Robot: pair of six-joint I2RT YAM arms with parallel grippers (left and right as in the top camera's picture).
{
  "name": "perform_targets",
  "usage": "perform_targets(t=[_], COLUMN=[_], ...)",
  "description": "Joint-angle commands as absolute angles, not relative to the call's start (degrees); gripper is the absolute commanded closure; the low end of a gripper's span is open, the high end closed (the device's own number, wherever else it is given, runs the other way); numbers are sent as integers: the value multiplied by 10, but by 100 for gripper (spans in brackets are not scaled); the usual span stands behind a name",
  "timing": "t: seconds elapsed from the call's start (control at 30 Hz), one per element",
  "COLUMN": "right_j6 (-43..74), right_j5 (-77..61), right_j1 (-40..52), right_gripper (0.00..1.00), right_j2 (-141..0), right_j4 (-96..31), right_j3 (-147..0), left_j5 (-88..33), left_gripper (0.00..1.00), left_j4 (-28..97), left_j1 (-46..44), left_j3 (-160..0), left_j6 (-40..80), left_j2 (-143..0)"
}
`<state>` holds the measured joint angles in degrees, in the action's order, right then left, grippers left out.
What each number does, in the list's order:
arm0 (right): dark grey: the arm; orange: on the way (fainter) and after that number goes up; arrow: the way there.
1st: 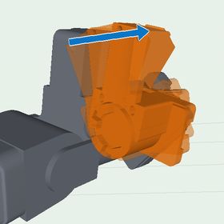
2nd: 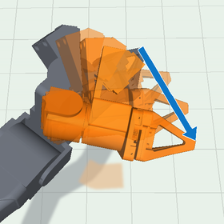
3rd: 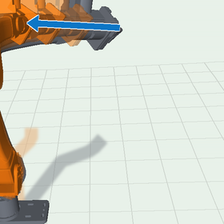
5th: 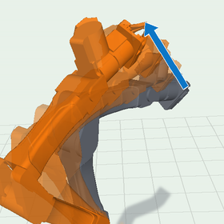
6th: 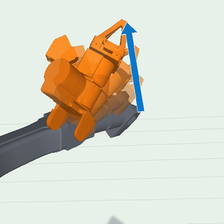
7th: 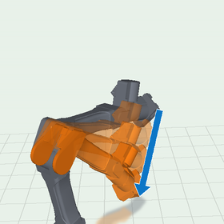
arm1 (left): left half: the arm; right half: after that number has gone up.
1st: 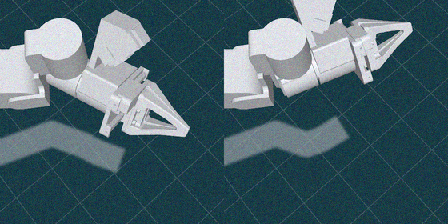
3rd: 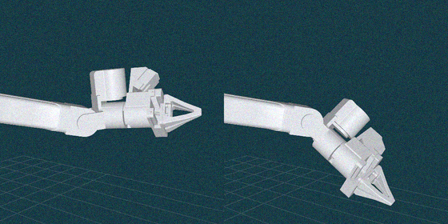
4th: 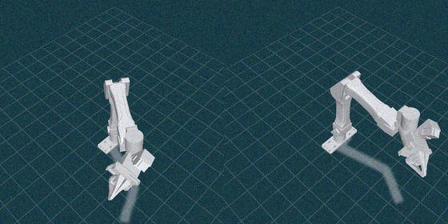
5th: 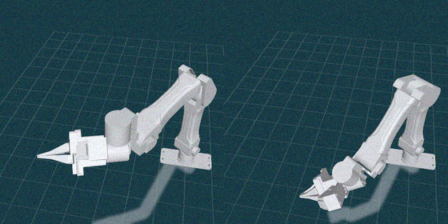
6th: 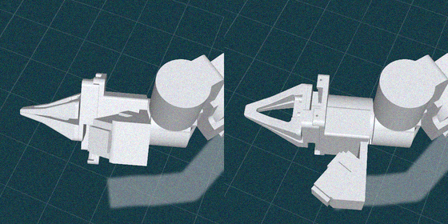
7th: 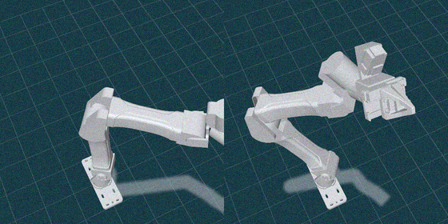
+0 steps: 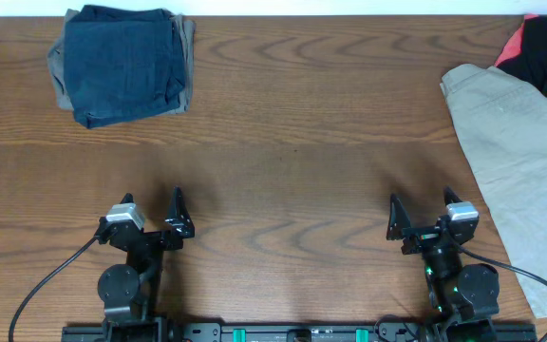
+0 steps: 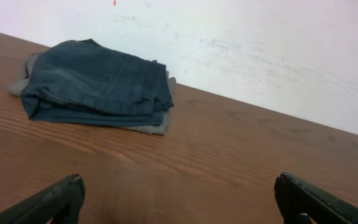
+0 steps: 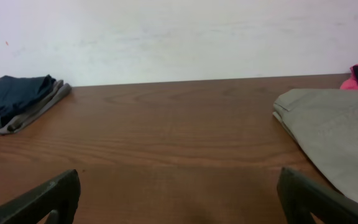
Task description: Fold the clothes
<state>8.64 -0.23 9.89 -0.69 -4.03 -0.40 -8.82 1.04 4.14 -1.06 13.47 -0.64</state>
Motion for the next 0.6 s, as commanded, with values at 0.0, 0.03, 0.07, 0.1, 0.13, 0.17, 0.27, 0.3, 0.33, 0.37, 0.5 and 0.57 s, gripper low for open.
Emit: perform_targets(t=[0.0, 0.03, 0.07, 0.1, 0.13, 0.17, 0.27, 0.3, 0.33, 0.37, 0.5, 0.57], right_j6=[92, 92, 92, 92, 92, 92, 92, 92, 93, 116, 345, 442], right_j5=[-3, -3, -3, -3, -3, -3, -3, -3, -3, -20, -230, -346], right_j1=[104, 104, 104, 104, 104, 104, 104, 104, 104, 104, 104, 104], right_gripper=[1, 1, 1, 1, 1, 1, 1, 1, 1, 1, 1, 1], right_j2=[-4, -4, -4, -4, -4, -4, -4, -4, -4, -4, -4, -4], right_j4=[-43, -43, -43, -43, -43, -43, -43, -43, -42, -35, -26, -24], right_j3=[-3, -3, -3, -3, -3, -3, -3, -3, -3, -3, -3, -3], left_j5=[-98, -98, -98, -98, -98, -98, -98, -98, -98, -98, -98, -98], left_gripper=[2, 2, 2, 2, 2, 2, 2, 2, 2, 2, 2, 2], left_j4=[32, 32, 32, 32, 32, 32, 32, 32, 32, 32, 32, 32], left_j1=[44, 44, 44, 44, 44, 44, 44, 44, 44, 44, 44, 44], left_j3=[-2, -2, -2, -2, -2, -2, -2, -2, -2, -2, -2, -2], left_j6=[131, 131, 131, 131, 131, 131, 131, 131, 131, 131, 131, 131], left_j2=[-6, -6, -6, -6, -6, -6, -6, -6, -6, -6, -6, -6])
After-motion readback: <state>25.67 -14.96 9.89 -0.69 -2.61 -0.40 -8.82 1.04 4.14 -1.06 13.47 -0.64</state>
